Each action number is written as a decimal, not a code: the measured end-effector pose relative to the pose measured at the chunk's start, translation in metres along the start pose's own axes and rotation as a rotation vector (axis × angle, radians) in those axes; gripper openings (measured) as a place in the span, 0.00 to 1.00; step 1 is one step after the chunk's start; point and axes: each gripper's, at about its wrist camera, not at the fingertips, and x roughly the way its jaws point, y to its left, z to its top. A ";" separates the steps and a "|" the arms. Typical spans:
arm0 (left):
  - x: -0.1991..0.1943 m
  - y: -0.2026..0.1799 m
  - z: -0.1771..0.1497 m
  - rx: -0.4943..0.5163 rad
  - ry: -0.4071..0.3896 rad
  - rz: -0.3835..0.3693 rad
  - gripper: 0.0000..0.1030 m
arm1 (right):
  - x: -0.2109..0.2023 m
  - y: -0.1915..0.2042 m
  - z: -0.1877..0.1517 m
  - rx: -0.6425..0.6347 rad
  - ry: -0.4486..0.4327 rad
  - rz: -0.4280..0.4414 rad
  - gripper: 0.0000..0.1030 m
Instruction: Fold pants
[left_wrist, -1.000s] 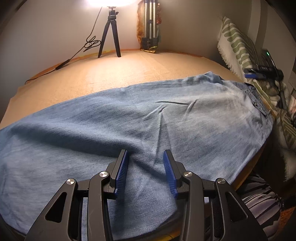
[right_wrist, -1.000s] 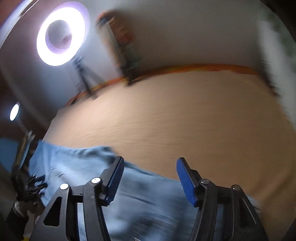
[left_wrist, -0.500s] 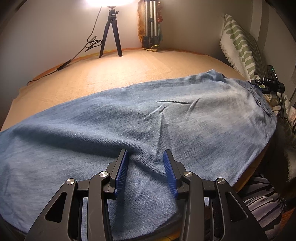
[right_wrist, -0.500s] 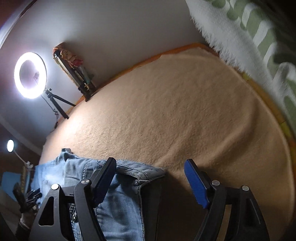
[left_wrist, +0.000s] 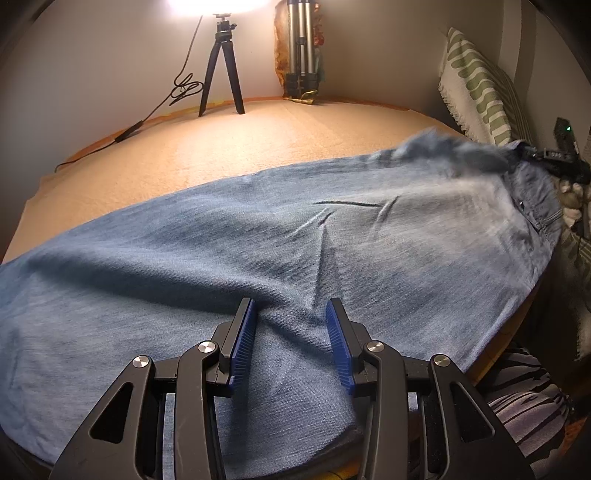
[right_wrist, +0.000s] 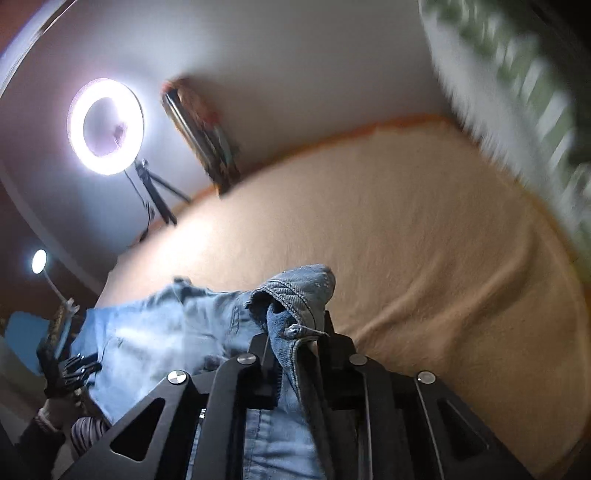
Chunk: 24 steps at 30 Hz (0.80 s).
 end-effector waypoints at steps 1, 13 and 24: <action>0.000 0.000 0.000 0.002 -0.002 -0.001 0.37 | -0.004 0.002 0.001 -0.011 -0.007 -0.028 0.12; 0.001 0.000 0.000 0.000 -0.010 -0.001 0.37 | 0.014 0.023 0.017 -0.168 0.042 -0.329 0.47; -0.004 -0.002 -0.002 -0.016 -0.015 0.012 0.37 | 0.118 0.140 0.044 -0.313 0.205 0.032 0.57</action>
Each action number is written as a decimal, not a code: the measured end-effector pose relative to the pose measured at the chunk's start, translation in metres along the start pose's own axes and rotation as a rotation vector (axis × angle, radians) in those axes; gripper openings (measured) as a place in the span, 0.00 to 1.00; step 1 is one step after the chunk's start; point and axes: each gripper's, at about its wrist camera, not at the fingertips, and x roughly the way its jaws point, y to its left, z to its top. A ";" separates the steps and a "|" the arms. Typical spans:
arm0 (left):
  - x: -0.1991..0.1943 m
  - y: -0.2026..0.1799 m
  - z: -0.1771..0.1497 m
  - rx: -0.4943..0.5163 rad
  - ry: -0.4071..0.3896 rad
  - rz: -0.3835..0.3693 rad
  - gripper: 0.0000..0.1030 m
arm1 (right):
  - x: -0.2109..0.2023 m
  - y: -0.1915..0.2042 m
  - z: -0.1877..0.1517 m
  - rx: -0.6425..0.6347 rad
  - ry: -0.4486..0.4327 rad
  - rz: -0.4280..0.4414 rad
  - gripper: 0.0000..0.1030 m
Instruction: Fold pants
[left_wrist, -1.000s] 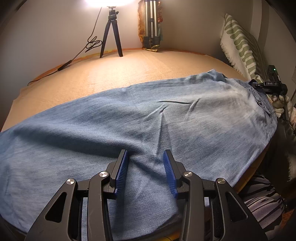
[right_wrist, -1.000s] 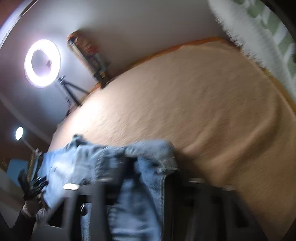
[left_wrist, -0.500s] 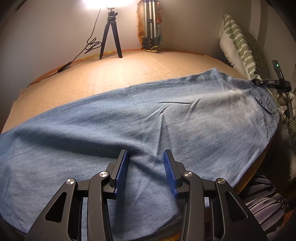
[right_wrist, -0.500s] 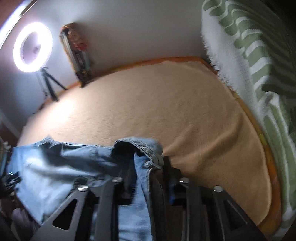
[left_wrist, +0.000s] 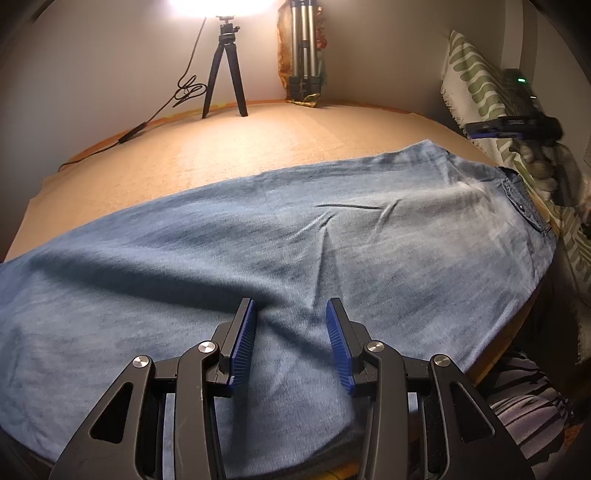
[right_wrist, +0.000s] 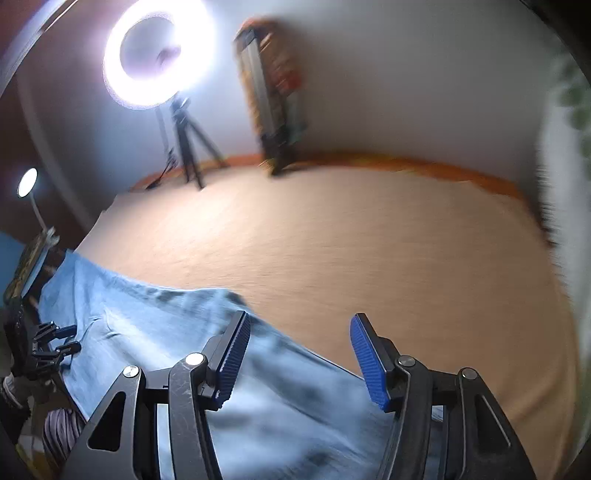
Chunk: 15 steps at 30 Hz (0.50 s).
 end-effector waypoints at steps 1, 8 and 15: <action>-0.002 0.001 -0.001 -0.002 -0.003 0.003 0.37 | 0.010 0.009 0.000 -0.012 0.017 0.018 0.53; -0.019 0.012 -0.012 -0.031 -0.008 0.026 0.37 | 0.070 0.019 0.004 -0.112 0.107 -0.098 0.41; -0.060 0.043 -0.043 -0.176 -0.050 0.104 0.37 | 0.081 -0.009 0.003 -0.045 0.107 -0.175 0.39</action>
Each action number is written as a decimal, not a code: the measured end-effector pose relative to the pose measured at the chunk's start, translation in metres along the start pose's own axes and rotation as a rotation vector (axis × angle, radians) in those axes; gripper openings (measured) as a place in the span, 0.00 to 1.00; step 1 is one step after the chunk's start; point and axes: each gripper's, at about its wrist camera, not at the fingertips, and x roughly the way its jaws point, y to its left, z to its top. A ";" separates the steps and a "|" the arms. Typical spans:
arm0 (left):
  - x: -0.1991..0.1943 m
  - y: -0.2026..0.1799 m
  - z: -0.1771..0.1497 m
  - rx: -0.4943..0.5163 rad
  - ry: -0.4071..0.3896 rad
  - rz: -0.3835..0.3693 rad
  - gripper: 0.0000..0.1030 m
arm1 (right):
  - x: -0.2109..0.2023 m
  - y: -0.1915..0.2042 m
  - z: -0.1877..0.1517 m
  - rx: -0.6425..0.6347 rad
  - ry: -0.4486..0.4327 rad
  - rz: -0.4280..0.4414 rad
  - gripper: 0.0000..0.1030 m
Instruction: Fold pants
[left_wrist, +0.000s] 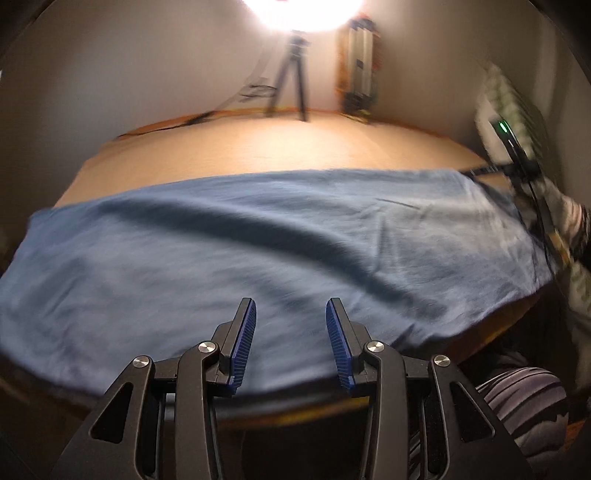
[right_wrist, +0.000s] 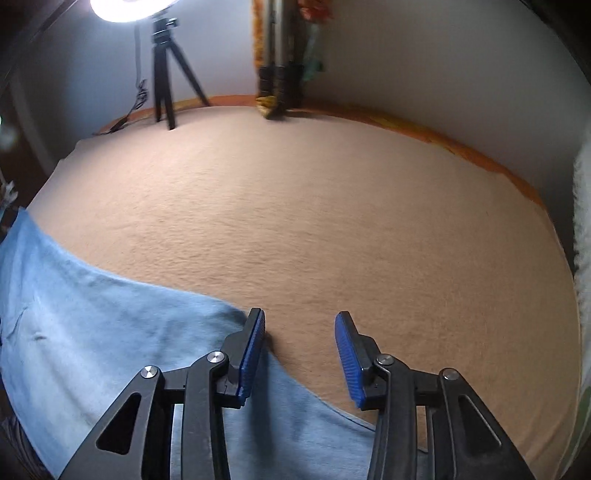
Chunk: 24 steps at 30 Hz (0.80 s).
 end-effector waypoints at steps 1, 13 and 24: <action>-0.009 0.009 -0.004 -0.038 -0.015 0.015 0.37 | -0.004 -0.003 -0.001 0.010 -0.009 0.008 0.39; -0.079 0.128 -0.058 -0.408 -0.109 0.175 0.47 | -0.087 0.068 -0.012 -0.076 -0.153 0.152 0.49; -0.079 0.229 -0.091 -0.722 -0.187 0.136 0.48 | -0.111 0.187 -0.018 -0.191 -0.144 0.322 0.51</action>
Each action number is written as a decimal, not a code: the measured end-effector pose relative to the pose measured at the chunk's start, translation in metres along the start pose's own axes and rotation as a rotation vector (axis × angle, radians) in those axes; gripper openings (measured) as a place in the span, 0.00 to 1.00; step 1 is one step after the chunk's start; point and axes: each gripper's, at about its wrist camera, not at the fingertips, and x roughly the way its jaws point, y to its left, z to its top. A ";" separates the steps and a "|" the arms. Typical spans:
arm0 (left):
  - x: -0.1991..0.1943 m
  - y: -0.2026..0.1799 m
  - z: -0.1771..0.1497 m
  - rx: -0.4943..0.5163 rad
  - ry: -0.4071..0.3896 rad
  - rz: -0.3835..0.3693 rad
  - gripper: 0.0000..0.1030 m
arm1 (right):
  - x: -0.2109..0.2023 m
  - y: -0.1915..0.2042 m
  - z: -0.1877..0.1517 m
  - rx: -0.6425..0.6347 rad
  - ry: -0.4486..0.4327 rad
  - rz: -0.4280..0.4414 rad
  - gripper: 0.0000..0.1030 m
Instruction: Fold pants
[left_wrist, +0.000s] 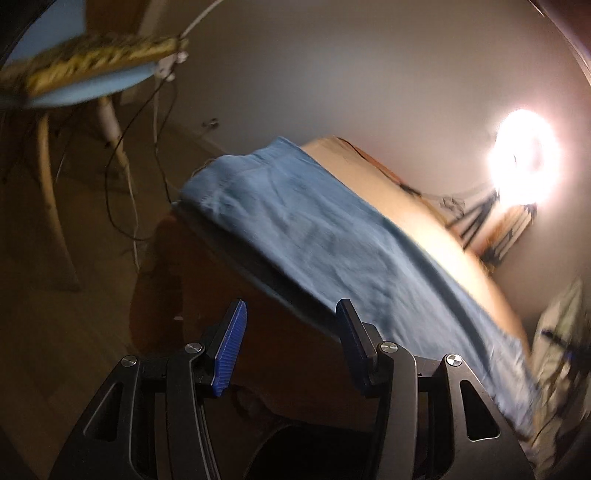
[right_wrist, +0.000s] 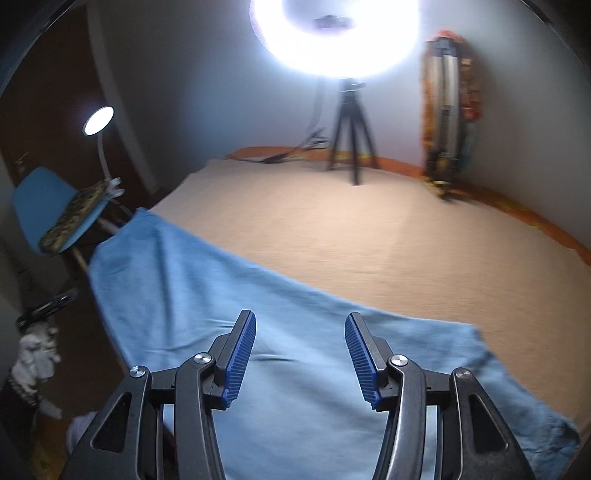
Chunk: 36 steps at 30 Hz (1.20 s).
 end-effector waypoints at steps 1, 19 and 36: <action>0.002 0.004 0.003 -0.017 -0.002 -0.011 0.48 | 0.001 0.008 -0.001 -0.011 0.002 0.005 0.51; 0.039 0.063 0.016 -0.330 -0.023 -0.174 0.48 | -0.012 0.045 -0.008 -0.026 0.007 -0.015 0.51; 0.026 0.063 0.038 -0.229 -0.084 -0.038 0.51 | -0.007 0.050 -0.015 -0.046 0.028 -0.023 0.51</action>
